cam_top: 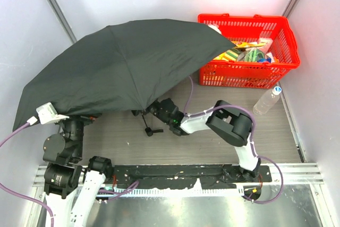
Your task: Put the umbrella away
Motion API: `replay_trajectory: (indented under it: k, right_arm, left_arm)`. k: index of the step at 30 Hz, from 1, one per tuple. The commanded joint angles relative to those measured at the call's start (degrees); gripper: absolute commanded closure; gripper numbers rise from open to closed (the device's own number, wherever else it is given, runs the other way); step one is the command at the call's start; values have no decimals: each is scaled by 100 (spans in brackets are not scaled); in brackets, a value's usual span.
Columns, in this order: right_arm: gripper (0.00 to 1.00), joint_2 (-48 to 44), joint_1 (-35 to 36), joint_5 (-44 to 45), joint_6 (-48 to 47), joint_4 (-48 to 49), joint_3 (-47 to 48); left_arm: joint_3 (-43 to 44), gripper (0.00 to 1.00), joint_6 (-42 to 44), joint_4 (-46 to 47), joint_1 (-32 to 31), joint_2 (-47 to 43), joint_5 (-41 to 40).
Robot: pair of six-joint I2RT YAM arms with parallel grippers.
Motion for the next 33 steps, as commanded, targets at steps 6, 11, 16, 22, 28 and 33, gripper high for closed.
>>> replay_trajectory:
  k: [6, 11, 16, 22, 28, 33]
  right_arm:
    - [85, 493, 202, 512, 50, -739, 1770]
    - [99, -219, 211, 1067, 367, -3283, 3105]
    - [99, -685, 193, 593, 306, -5048, 4714]
    - [99, -1713, -665, -1266, 1412, -5208, 4367]
    - [99, -2600, -1599, -2876, 2756, -3917, 3416]
    - [99, -2874, -2065, -3775, 3689, -2607, 2949]
  left_arm:
    - [32, 0, -254, -102, -69, -97, 343]
    - [480, 0, -501, 90, -121, -36, 984]
    - [735, 5, -712, 714, -157, 183, 2029]
    - [613, 11, -1019, 1005, -165, 832, 2663]
    - [1121, 21, -1931, 1671, -165, 2668, 4339]
    - [912, 27, -3634, 4356, -165, 3698, 5879]
